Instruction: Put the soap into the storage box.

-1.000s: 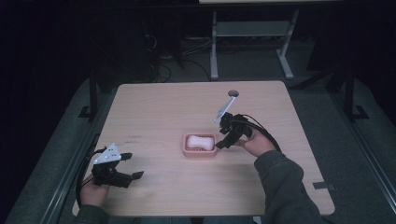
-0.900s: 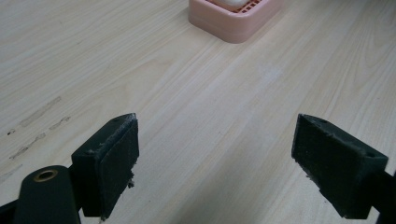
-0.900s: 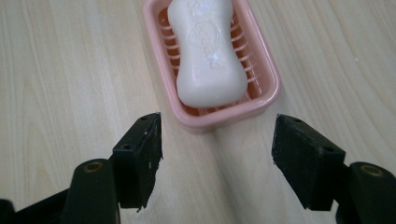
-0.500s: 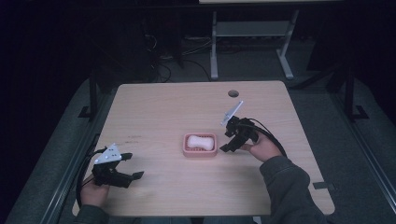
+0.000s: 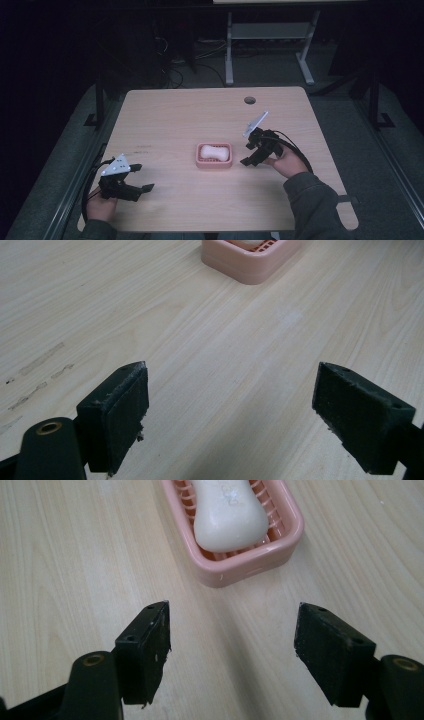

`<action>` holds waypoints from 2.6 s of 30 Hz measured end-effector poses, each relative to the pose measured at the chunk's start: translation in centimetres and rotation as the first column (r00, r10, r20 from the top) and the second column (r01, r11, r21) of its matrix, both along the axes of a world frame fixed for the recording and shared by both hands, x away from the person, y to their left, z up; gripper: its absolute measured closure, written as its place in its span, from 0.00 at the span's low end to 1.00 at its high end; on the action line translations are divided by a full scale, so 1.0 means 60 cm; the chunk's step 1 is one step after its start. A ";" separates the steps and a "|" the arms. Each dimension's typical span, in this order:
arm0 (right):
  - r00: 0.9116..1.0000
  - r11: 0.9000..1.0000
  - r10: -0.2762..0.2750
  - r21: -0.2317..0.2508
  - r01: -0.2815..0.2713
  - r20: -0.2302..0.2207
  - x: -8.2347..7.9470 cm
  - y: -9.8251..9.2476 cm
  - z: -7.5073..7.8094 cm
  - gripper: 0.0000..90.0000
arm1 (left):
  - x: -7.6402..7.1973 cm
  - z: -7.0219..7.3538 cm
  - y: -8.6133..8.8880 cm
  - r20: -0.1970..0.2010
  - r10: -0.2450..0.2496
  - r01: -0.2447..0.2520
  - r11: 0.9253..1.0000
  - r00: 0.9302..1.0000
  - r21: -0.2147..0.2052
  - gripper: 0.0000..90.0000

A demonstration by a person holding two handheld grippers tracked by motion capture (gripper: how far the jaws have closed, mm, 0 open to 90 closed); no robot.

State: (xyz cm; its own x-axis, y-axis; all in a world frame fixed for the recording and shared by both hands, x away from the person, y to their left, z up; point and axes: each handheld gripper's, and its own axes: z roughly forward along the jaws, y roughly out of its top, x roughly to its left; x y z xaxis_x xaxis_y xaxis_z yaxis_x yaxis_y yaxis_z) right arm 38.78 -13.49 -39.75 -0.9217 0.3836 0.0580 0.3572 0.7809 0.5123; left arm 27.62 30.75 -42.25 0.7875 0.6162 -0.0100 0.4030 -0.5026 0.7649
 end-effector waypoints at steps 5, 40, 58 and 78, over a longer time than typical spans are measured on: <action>1.000 1.000 -0.015 -0.005 0.015 -0.016 -0.005 -0.014 -0.008 0.33 | 0.000 0.000 0.000 -0.001 0.001 -0.001 1.000 1.000 0.000 0.16; 0.996 0.995 -0.091 0.033 0.091 0.001 -0.065 -0.089 -0.040 0.33 | 0.000 -0.003 -0.004 -0.007 -0.002 0.002 1.000 1.000 0.008 0.16; 0.991 0.989 -0.136 0.058 0.136 -0.010 -0.103 -0.124 -0.060 0.33 | 0.000 -0.003 -0.004 -0.009 -0.003 0.003 1.000 1.000 0.008 0.16; 0.981 0.976 -0.191 0.102 0.192 -0.018 -0.150 -0.166 -0.077 0.33 | -0.001 -0.004 -0.004 -0.010 0.001 -0.001 1.000 1.000 0.012 0.16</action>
